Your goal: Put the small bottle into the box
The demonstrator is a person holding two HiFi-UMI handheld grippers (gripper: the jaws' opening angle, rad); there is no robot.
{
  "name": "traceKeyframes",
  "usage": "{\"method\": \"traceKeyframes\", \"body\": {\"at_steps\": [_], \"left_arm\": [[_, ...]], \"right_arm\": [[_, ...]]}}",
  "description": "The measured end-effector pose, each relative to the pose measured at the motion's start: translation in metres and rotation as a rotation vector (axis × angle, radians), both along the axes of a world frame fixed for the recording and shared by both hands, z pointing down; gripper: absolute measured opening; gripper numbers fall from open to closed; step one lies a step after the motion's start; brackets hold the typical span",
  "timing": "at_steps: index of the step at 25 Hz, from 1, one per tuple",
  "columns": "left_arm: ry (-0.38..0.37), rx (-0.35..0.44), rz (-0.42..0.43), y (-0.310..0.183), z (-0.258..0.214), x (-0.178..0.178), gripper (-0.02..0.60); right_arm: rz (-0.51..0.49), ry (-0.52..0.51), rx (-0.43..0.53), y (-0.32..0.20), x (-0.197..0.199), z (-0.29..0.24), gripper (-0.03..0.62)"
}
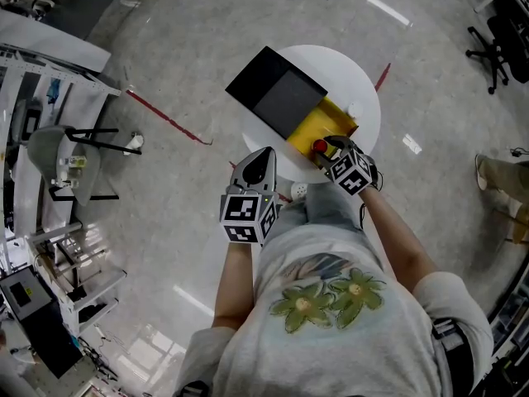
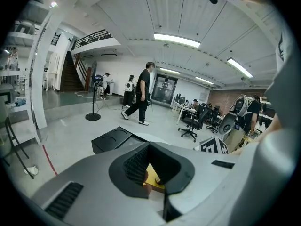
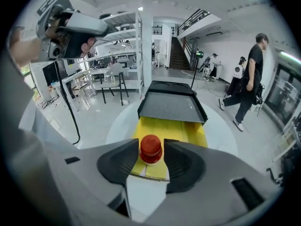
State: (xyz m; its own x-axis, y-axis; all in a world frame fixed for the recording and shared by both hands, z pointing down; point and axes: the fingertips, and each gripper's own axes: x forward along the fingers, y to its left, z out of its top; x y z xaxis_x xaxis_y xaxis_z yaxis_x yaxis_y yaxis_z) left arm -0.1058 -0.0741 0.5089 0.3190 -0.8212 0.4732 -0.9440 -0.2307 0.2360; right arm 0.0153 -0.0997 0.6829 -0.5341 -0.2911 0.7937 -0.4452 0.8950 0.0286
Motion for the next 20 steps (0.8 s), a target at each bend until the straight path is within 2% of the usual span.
{"method": "traceKeyframes", "body": {"at_steps": [6, 10, 14, 15, 18, 20], "left_arm": [[-0.002, 0.029, 0.022, -0.001, -0.011, 0.006, 0.005], [0.002, 0.054, 0.039, -0.003, -0.019, 0.010, 0.005], [0.004, 0.079, 0.062, -0.008, -0.029, 0.017, 0.005], [0.006, 0.086, 0.067, -0.010, -0.032, 0.019, 0.005], [0.009, 0.105, 0.082, -0.013, -0.038, 0.024, 0.005], [0.011, 0.118, 0.091, -0.016, -0.043, 0.028, 0.005]], "right_arm": [[0.055, -0.086, 0.056, -0.004, 0.002, -0.045, 0.173], [0.104, -0.185, 0.100, -0.006, 0.000, -0.084, 0.169], [0.156, -0.284, 0.154, -0.010, -0.001, -0.129, 0.136], [0.166, -0.300, 0.170, -0.011, -0.001, -0.138, 0.112], [0.191, -0.327, 0.225, -0.013, 0.002, -0.162, 0.095], [0.210, -0.348, 0.269, -0.015, 0.003, -0.179, 0.048]]}}
